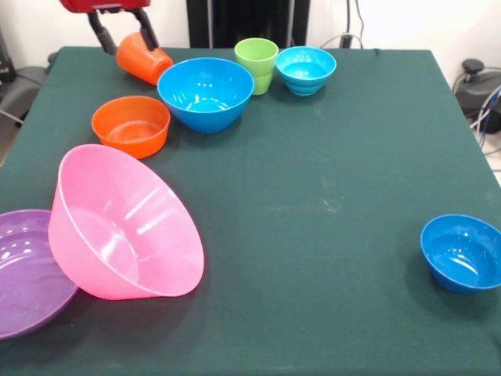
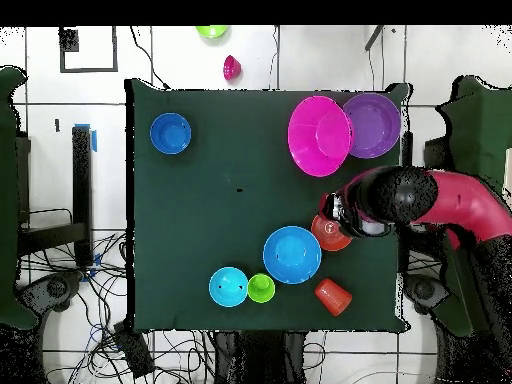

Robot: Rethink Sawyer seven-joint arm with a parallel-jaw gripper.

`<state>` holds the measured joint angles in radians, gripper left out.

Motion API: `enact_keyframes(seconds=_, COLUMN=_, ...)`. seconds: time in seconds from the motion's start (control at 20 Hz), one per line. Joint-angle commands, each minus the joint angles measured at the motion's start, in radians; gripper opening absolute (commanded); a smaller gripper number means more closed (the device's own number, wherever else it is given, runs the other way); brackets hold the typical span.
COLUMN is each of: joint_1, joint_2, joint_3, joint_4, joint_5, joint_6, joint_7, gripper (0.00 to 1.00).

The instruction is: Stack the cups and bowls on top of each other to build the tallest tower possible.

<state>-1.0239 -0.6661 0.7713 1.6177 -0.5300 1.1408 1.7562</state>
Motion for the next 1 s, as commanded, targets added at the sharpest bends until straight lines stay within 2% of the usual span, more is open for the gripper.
enact_keyframes(seconds=0.05, joint_1=-0.013, joint_2=0.051, joint_3=0.044, joint_4=-0.019, joint_5=-0.012, joint_6=0.009, joint_7=-0.302, gripper=1.0)
enact_keyframes(seconds=0.3, joint_1=-0.038, joint_2=0.097, joint_3=0.042, joint_4=-0.019, joint_5=-0.03, joint_6=-0.06, joint_7=-0.261, gripper=1.0)
enact_keyframes(seconds=0.35, joint_1=-0.044, joint_2=0.121, joint_3=0.059, joint_4=-0.034, joint_5=-0.04, joint_6=-0.087, joint_7=-0.293, gripper=1.0)
enact_keyframes(seconds=0.45, joint_1=-0.056, joint_2=0.183, joint_3=0.107, joint_4=-0.08, joint_5=-0.097, joint_6=-0.157, joint_7=-0.428, gripper=1.0)
enact_keyframes(seconds=0.6, joint_1=-0.061, joint_2=0.282, joint_3=0.124, joint_4=-0.143, joint_5=-0.126, joint_6=-0.183, joint_7=-0.507, gripper=1.0)
enact_keyframes(seconds=0.8, joint_1=-0.055, joint_2=0.325, joint_3=0.122, joint_4=-0.182, joint_5=-0.141, joint_6=-0.185, joint_7=-0.517, gripper=1.0)
enact_keyframes(seconds=1.0, joint_1=-0.041, joint_2=0.316, joint_3=0.089, joint_4=-0.181, joint_5=-0.109, joint_6=-0.152, joint_7=-0.435, gripper=1.0)
